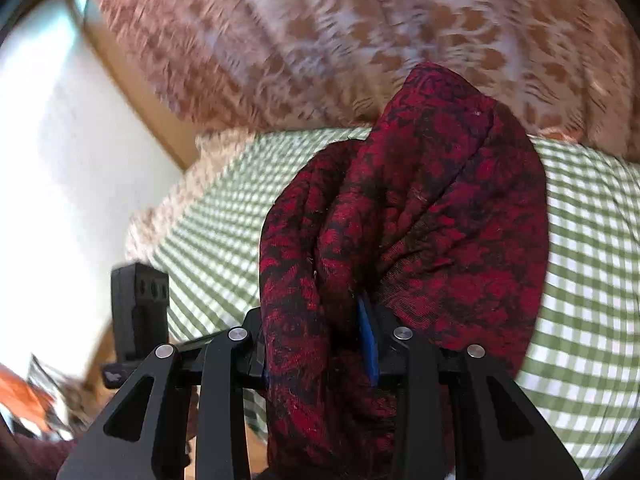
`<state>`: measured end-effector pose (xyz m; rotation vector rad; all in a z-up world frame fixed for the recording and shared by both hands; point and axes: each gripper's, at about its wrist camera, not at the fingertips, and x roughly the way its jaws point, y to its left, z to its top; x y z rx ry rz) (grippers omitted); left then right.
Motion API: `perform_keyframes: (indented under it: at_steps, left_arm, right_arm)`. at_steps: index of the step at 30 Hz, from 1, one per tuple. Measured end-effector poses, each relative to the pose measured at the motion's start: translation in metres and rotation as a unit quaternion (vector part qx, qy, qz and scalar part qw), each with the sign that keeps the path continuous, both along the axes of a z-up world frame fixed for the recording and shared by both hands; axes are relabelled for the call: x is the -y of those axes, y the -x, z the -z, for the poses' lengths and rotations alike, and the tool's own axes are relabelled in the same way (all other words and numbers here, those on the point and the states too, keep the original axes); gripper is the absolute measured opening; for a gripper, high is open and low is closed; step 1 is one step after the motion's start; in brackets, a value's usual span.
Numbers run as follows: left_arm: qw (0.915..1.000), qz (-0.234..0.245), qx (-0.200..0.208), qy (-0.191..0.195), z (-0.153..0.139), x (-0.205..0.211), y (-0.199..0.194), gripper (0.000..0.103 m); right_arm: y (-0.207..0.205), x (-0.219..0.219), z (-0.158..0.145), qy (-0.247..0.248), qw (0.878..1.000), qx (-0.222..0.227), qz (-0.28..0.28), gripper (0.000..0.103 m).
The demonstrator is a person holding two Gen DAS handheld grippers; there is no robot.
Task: Fold small clothes
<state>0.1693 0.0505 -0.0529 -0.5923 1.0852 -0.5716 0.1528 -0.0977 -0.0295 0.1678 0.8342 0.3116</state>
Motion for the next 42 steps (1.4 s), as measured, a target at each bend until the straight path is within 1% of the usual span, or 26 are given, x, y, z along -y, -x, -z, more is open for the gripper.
perform_keyframes:
  at_steps: [1, 3, 5, 8, 10, 11, 12, 13, 15, 17, 18, 19, 21, 22, 23, 24, 25, 27, 30, 32, 34, 35, 36, 38, 40, 42]
  left_arm:
    - [0.9999, -0.009, -0.005, 0.006, 0.002, -0.004, -0.001, 0.010]
    - [0.9995, -0.025, -0.004, 0.020, 0.000, -0.014, -0.003, 0.010]
    - [0.9992, -0.035, 0.005, 0.020, -0.009, -0.023, -0.003, 0.011]
    - [0.9989, -0.030, 0.016, 0.033, -0.024, -0.031, -0.008, 0.012]
    - [0.9982, -0.025, 0.027, 0.047, -0.037, -0.033, -0.012, 0.024]
    - [0.9977, -0.020, 0.031, 0.058, -0.042, -0.032, -0.016, 0.028]
    - [0.9968, -0.014, 0.036, 0.070, -0.049, -0.030, -0.019, 0.035]
    - [0.9962, -0.011, 0.039, 0.076, -0.054, -0.028, -0.021, 0.038]
    - [0.9964, 0.004, 0.053, 0.066, -0.067, -0.013, -0.031, 0.038]
    - [0.9967, 0.031, 0.061, 0.043, -0.077, 0.008, -0.043, 0.040]
    - [0.9969, 0.046, 0.057, 0.030, -0.078, 0.016, -0.049, 0.044]
    - [0.9971, 0.056, 0.051, 0.006, -0.078, 0.027, -0.056, 0.045]
    - [0.9959, 0.077, 0.037, -0.031, -0.071, 0.045, -0.064, 0.045]
    - [0.9946, 0.090, 0.030, -0.044, -0.066, 0.052, -0.067, 0.040]
    - [0.9923, 0.100, 0.025, -0.069, -0.063, 0.062, -0.068, 0.029]
    - [0.9907, 0.105, 0.026, -0.082, -0.061, 0.066, -0.067, 0.021]
    - [0.9904, 0.105, 0.031, -0.084, -0.062, 0.068, -0.066, 0.016]
    - [0.9910, 0.096, 0.038, -0.085, -0.068, 0.067, -0.064, 0.015]
    - [0.9901, 0.096, 0.046, -0.091, -0.077, 0.064, -0.061, 0.014]
    - [0.9891, 0.098, 0.048, -0.099, -0.081, 0.061, -0.059, 0.015]
    - [0.9886, 0.098, 0.047, -0.104, -0.084, 0.060, -0.059, 0.015]
    - [0.9880, 0.099, 0.048, -0.109, -0.087, 0.058, -0.058, 0.015]
    - [0.9873, 0.099, 0.050, -0.114, -0.088, 0.059, -0.058, 0.015]
    - [0.9863, 0.097, 0.050, -0.124, -0.091, 0.058, -0.056, 0.014]
    - [0.9860, 0.093, 0.049, -0.130, -0.091, 0.055, -0.054, 0.013]
    - [0.9848, 0.083, 0.046, -0.145, -0.091, 0.048, -0.052, 0.011]
  right_arm:
    - [-0.002, -0.010, 0.007, 0.017, 1.000, -0.001, -0.008, 0.032]
    - [-0.009, -0.032, 0.031, 0.056, 0.998, -0.013, -0.024, 0.032]
    - [-0.012, -0.043, 0.052, 0.080, 0.996, -0.020, -0.032, 0.032]
    - [-0.002, -0.062, 0.065, 0.139, 0.989, 0.013, -0.046, 0.033]
    - [0.001, -0.065, 0.067, 0.155, 0.986, 0.024, -0.049, 0.034]
    - [0.002, -0.064, 0.067, 0.158, 0.986, 0.028, -0.050, 0.035]
    - [0.004, -0.064, 0.067, 0.160, 0.985, 0.034, -0.050, 0.036]
    - [0.006, -0.064, 0.066, 0.163, 0.984, 0.040, -0.052, 0.038]
    - [0.010, -0.067, 0.064, 0.164, 0.983, 0.053, -0.062, 0.047]
    - [0.017, -0.073, 0.064, 0.181, 0.978, 0.075, -0.071, 0.048]
    - [0.018, -0.075, 0.065, 0.191, 0.976, 0.080, -0.075, 0.048]
    - [0.020, -0.077, 0.066, 0.198, 0.973, 0.085, -0.078, 0.048]
    - [0.023, -0.077, 0.067, 0.199, 0.972, 0.090, -0.081, 0.048]
    - [0.024, -0.077, 0.067, 0.200, 0.972, 0.094, -0.083, 0.048]
    - [0.026, -0.075, 0.066, 0.201, 0.971, 0.099, -0.086, 0.048]
    - [0.029, -0.074, 0.065, 0.199, 0.971, 0.103, -0.088, 0.053]
    - [0.031, -0.071, 0.062, 0.189, 0.972, 0.105, -0.093, 0.056]
    - [0.037, -0.062, 0.055, 0.155, 0.976, 0.100, -0.112, 0.070]
    - [0.048, -0.036, 0.036, 0.062, 0.984, 0.070, -0.149, 0.073]
    - [0.058, -0.016, 0.026, 0.002, 0.985, 0.047, -0.168, 0.073]
    - [0.075, 0.009, 0.012, -0.036, 0.983, 0.054, -0.170, 0.073]
    - [0.079, 0.019, 0.007, -0.044, 0.984, 0.058, -0.163, 0.073]
    - [0.084, 0.030, 0.003, -0.046, 0.986, 0.064, -0.145, 0.073]
    - [0.085, 0.041, 0.003, -0.028, 0.990, 0.072, -0.118, 0.070]
    - [0.076, 0.042, 0.010, 0.018, 0.993, 0.070, -0.088, 0.066]
    - [0.065, 0.029, 0.022, 0.066, 0.992, 0.072, -0.077, 0.061]
